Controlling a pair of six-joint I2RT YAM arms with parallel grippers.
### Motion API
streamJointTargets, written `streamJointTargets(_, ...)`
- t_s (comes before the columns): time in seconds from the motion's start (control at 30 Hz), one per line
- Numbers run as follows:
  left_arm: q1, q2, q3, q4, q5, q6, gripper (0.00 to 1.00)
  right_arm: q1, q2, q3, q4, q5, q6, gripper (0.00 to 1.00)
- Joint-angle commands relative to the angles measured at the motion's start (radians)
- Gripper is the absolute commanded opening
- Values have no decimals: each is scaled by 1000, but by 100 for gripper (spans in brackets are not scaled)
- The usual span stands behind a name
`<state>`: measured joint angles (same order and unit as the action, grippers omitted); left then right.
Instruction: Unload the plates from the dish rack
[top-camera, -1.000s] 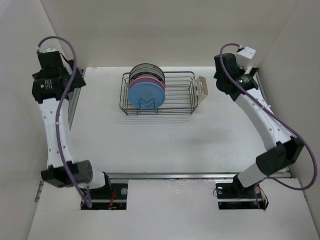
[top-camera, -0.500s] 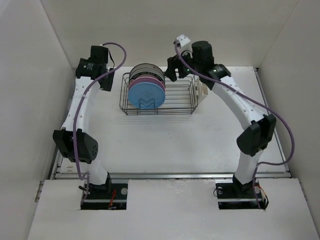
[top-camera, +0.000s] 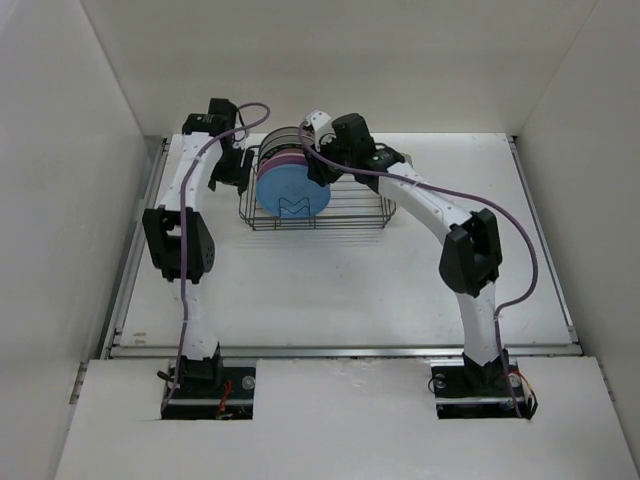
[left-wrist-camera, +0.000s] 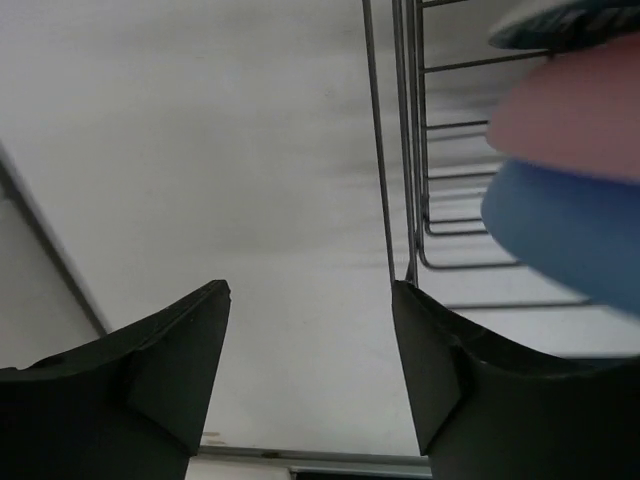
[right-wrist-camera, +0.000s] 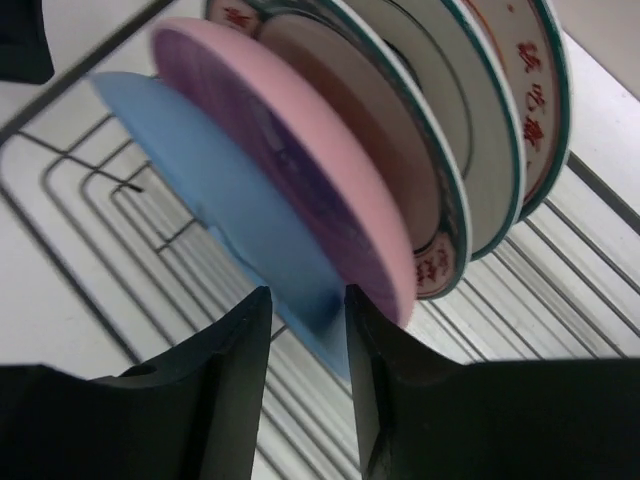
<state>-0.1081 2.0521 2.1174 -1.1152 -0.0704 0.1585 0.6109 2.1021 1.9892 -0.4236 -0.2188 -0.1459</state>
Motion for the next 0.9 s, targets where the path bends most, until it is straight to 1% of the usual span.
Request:
streamJointTargets(0.0, 31, 45, 27, 8, 53, -59, 62, 6, 42, 62, 72, 58, -6, 41)
streamJointTargets(0.03, 31, 54, 36, 24, 67, -71, 59, 6, 56, 62, 72, 68, -6, 36)
streamJointTargets(0.1, 41, 68, 27, 55, 108, -71, 55, 6, 67, 71, 81, 68, -6, 30)
streamJointTargets(0.17, 41, 106, 27, 55, 125, -80, 45, 6, 67, 71, 82, 102, -6, 26)
streamJointTargets(0.2, 41, 118, 27, 55, 164, -80, 35, 6, 67, 71, 82, 116, -6, 24)
streamJointTargets(0.27, 51, 140, 36, 43, 204, -91, 20, 15, 41, 80, 72, 169, -20, 13)
streamJointTargets(0.33, 62, 152, 12, 43, 247, -122, 3, 15, 6, 53, 124, 218, -44, 6)
streamJointTargets(0.37, 62, 164, 3, 43, 247, -122, 0, 26, -31, 30, 144, 278, -53, 0)
streamJointTargets(0.47, 81, 177, -10, 31, 283, -146, 0, 26, -83, 19, 218, 382, -77, 0)
streamJointTargets(0.53, 100, 177, -20, 31, 293, -165, 0, 35, -143, -3, 273, 416, -77, 0)
streamJointTargets(0.57, 100, 177, -31, 31, 293, -174, 0, 35, -168, -18, 352, 433, -77, 0)
streamJointTargets(0.6, 100, 177, -31, 31, 293, -186, 0, 46, -212, -50, 394, 468, -77, 0)
streamJointTargets(0.67, 100, 177, -31, 40, 252, -200, 0, 56, -252, -73, 454, 478, -77, 0)
streamJointTargets(0.73, 110, 177, -40, 49, 225, -214, 0, 67, -299, -84, 467, 440, -77, 0)
streamJointTargets(0.8, 110, 177, -40, 49, 205, -214, 0, 90, -338, -111, 448, 453, -77, 0)
streamJointTargets(0.87, 110, 177, -40, 49, 205, -214, 0, 101, -428, -203, 436, 441, -77, 0)
